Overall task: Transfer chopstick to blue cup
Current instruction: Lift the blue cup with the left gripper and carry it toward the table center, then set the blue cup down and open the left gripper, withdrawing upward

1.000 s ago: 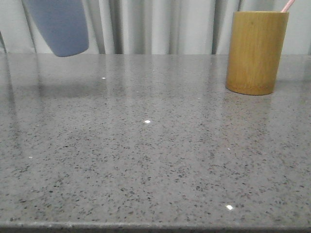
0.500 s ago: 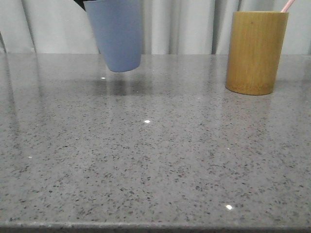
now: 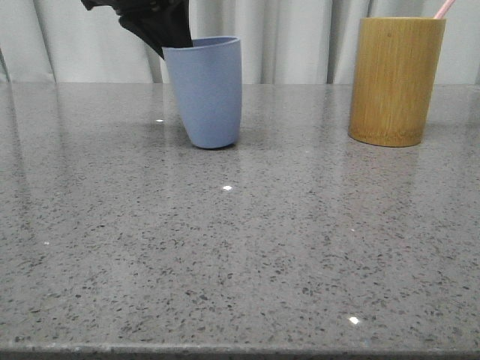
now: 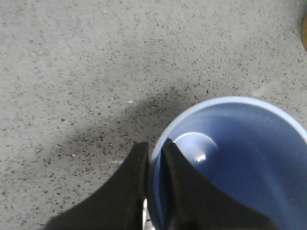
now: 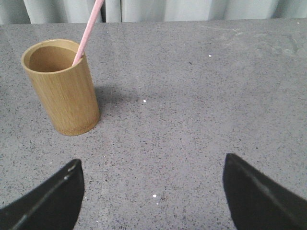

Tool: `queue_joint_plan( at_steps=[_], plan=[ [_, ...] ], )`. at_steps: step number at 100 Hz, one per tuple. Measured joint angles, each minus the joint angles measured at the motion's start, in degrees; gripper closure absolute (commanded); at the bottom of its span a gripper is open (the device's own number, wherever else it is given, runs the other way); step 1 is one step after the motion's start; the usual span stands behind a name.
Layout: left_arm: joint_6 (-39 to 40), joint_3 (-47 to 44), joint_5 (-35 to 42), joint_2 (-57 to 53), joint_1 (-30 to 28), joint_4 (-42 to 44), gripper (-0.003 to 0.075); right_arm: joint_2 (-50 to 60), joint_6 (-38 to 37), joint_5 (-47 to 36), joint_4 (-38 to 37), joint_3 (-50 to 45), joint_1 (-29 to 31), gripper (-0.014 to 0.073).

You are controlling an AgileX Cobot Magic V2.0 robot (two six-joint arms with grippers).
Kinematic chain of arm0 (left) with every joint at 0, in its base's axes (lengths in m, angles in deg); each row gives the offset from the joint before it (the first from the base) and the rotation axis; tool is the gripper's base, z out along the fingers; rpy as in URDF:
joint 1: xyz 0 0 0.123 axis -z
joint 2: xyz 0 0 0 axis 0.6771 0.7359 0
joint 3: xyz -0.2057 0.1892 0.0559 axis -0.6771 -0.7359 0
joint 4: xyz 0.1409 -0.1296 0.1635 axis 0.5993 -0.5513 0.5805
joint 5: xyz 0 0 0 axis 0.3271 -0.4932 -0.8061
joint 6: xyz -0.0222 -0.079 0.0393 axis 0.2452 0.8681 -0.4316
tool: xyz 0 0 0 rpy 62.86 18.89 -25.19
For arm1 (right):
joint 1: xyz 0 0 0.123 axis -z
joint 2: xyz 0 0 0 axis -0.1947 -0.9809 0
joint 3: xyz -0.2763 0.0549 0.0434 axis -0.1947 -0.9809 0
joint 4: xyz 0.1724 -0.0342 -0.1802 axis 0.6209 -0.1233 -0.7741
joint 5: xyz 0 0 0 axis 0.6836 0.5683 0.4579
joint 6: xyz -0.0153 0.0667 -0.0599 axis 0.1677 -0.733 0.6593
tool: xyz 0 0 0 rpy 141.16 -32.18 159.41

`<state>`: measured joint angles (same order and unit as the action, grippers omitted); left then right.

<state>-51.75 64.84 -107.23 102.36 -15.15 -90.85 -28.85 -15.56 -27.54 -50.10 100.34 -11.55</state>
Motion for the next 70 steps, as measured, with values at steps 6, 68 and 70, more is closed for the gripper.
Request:
queue_joint_plan(
  at_steps=[6, 68, 70],
  plan=[
    [0.0, 0.0, 0.2, 0.1, 0.4, 0.1, 0.0739, 0.0, 0.0, 0.0, 0.0, 0.0, 0.0, 0.0002],
    [-2.9, 0.3, -0.3, 0.1, 0.5, -0.2, 0.0335, 0.0, 0.0, 0.0, 0.0, 0.0, 0.0, 0.0002],
    [-3.0, 0.3, -0.3, 0.1, 0.5, -0.2, 0.0307, 0.0, 0.0, 0.0, 0.0, 0.0, 0.0, 0.0002]
  ],
)
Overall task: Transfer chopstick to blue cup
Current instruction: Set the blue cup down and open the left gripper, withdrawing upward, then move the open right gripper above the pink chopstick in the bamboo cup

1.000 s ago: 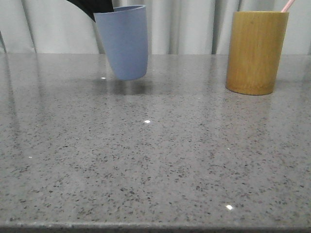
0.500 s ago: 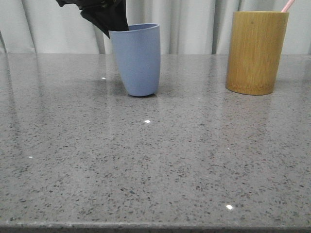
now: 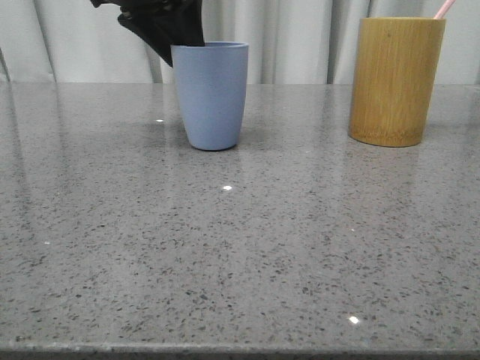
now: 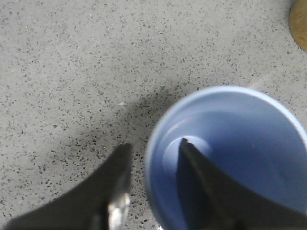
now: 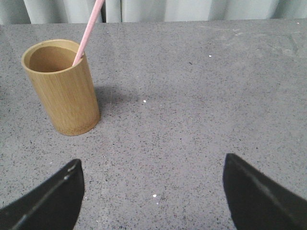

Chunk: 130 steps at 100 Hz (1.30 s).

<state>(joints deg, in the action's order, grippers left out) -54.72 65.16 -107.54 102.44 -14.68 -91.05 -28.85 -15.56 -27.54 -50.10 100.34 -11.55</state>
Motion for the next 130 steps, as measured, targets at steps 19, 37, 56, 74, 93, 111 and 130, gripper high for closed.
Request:
queue_joint_plan(
  at_steps=[19, 37, 56, 74, 93, 111, 130],
  plan=[
    [0.0, 0.0, 0.0, 0.0, 0.0, -0.8, 0.0265, 0.0, 0.0, 0.0, 0.0, 0.0, 0.0, 0.0002],
    [0.7, 0.0, 0.0, -1.8, 0.0, -1.0, 0.0266, 0.0, 0.0, 0.0, 0.0, 0.0, 0.0, 0.0002],
    [2.7, 0.0, -0.5, -6.3, 0.0, 0.0, 0.027, 0.0, 0.0, 0.0, 0.0, 0.0, 0.0, 0.0002],
    [4.6, 0.0, -1.1, -11.9, -1.2, 3.7, 0.027, 0.0, 0.0, 0.0, 0.0, 0.0, 0.0, 0.0002],
    [4.8, -1.6, -1.8, -17.6, -8.3, 4.5, 0.027, 0.0, 0.0, 0.1, 0.0, 0.0, 0.0, 0.0002],
    [4.9, -10.5, -1.6, -24.2, -16.0, 4.9, 0.027, 0.0, 0.0, 0.5, 0.0, 0.0, 0.0, 0.0002],
    [5.0, -24.5, 2.6, -34.0, -20.9, 5.0, 0.027, 0.0, 0.0, 0.5, 0.0, 0.0, 0.0, 0.0002]
  ],
)
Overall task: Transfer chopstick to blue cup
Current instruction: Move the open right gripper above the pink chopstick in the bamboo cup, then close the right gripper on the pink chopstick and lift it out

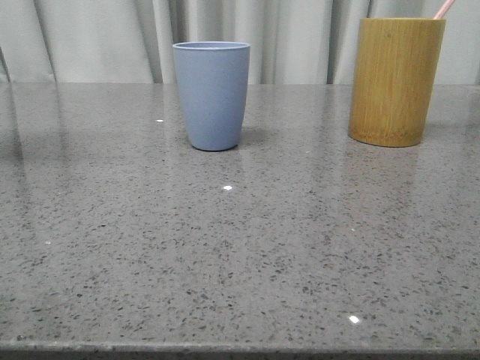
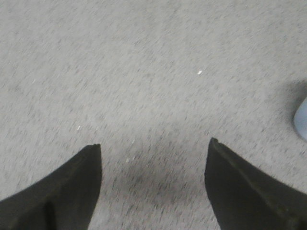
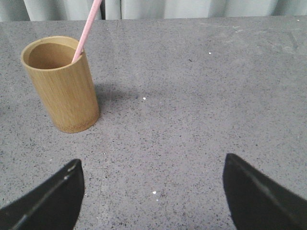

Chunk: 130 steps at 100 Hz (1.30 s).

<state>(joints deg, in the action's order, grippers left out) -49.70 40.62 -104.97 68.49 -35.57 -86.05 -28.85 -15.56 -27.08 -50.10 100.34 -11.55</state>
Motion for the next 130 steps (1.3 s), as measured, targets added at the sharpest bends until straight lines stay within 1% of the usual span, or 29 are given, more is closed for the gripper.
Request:
queue_joint_plan(
  at_steps=[12, 29, 43, 55, 62, 72, 107, 130],
  plan=[
    [0.0, -9.1, 1.9, -7.4, -1.5, 0.0, 0.027, 0.0, 0.0, 0.0, 0.0, 0.0, 0.0, 0.0002],
    [0.6, -19.2, 2.7, -16.6, -2.1, 0.0, 0.027, 0.0, 0.0, 0.0, 0.0, 0.0, 0.0, 0.0002],
    [0.6, -24.6, 3.2, -22.9, -2.1, 0.0, 0.027, 0.0, 0.0, 0.0, 0.9, 0.0, 0.0, 0.0002],
    [0.6, -26.1, 3.5, -25.7, -2.1, 0.0, 0.027, -0.7, 0.0, -1.3, 3.8, 0.0, 0.0, 0.0002],
    [0.7, -26.3, 3.6, -26.4, -2.1, 0.0, 0.027, -1.9, 0.0, -4.2, 5.0, 0.0, 0.0, 0.0002],
    [0.7, -26.3, 3.9, -26.5, -2.1, 0.0, 0.027, -4.6, 0.0, -10.4, 6.3, 0.0, 0.0, 0.0002],
    [0.8, -26.3, 4.1, -26.5, -2.1, 0.0, 0.027, -19.3, 0.0, -29.2, 7.5, 0.0, 0.0, 0.0002],
    [0.8, -26.3, 4.1, -26.5, -2.1, 0.0, 0.027, -27.7, 0.0, -39.6, 7.6, 0.0, -3.8, 0.0002]
  ],
)
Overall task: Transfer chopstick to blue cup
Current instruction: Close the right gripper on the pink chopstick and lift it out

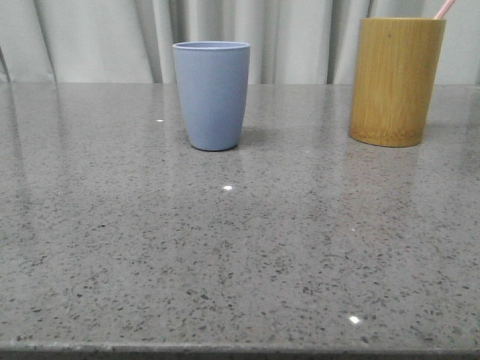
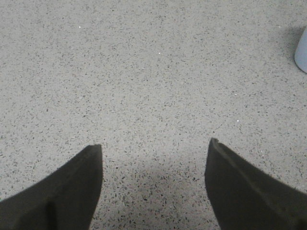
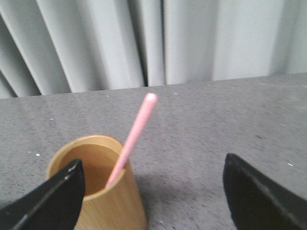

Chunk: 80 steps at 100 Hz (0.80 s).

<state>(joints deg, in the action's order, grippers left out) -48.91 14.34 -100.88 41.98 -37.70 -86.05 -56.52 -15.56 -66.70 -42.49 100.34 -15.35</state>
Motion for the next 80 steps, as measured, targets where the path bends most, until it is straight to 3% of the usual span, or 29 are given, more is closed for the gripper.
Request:
queue_joint_plan(
  at_steps=[80],
  plan=[
    [0.0, 0.0, 0.0, 0.0, 0.0, 0.0, 0.027, -15.9, -2.0, -22.0, 1.7, 0.0, -0.8, 0.0004]
  ],
)
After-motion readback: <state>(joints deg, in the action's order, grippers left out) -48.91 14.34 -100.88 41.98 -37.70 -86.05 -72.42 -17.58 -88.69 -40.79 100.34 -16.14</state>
